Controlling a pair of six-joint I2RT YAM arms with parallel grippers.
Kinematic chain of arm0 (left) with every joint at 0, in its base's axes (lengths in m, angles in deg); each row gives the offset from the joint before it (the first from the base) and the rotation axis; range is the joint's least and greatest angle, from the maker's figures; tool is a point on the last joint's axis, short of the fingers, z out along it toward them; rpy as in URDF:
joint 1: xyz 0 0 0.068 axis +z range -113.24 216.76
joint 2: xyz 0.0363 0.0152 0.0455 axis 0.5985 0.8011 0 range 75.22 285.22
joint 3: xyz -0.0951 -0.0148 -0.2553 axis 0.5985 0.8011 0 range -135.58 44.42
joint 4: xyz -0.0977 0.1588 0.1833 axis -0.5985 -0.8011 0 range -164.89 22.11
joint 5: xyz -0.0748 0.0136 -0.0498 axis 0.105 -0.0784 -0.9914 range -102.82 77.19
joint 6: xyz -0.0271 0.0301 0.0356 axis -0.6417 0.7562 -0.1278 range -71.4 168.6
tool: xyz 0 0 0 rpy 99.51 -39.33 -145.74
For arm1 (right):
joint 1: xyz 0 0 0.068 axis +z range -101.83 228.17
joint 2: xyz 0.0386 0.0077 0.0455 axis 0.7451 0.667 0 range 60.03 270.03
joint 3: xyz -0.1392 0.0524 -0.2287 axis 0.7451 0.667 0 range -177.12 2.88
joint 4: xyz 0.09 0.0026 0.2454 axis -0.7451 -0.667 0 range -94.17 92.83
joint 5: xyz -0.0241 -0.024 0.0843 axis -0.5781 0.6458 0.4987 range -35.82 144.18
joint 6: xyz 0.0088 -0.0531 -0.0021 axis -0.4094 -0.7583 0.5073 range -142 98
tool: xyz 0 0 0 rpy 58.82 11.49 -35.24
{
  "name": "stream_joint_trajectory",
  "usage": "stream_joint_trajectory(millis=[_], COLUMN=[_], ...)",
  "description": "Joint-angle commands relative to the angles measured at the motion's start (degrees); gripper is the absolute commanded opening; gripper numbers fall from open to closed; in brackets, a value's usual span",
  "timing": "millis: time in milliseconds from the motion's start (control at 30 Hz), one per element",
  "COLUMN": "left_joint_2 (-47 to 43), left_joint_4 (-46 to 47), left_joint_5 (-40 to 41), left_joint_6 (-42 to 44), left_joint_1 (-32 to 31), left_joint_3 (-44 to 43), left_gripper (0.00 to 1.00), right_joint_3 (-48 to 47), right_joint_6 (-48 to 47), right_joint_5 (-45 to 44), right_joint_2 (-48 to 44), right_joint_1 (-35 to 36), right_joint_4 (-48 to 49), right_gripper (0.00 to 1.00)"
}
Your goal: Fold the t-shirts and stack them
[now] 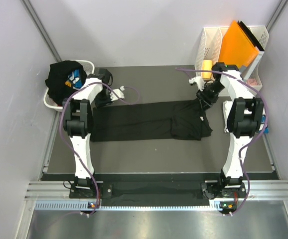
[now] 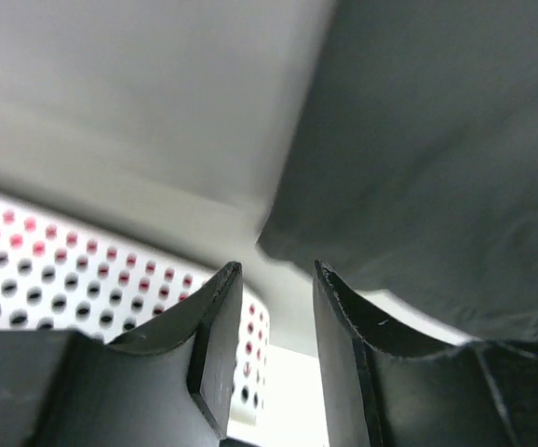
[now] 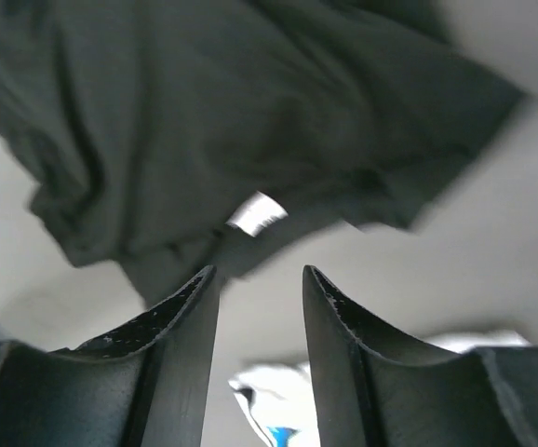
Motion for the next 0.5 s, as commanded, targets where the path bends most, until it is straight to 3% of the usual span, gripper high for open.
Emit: stream_joint_trajectory(millis=[0, 467], left_joint_2=[-2.6, 1.7], left_joint_4=[3.9, 7.0], left_joint_5=[-2.4, -2.0], left_joint_6=[0.7, 1.4], left_joint_1=[-2.7, -6.6], left_joint_3=[2.1, 0.8], left_gripper=[0.42, 0.43], right_joint_3=[-1.3, 2.8], right_joint_6=[0.7, 2.6], right_joint_5=[9.3, 12.5], right_joint_2=[2.9, 6.5], right_joint_1=[-0.4, -0.8], right_joint_4=[-5.2, -2.0], right_gripper=[0.41, 0.39])
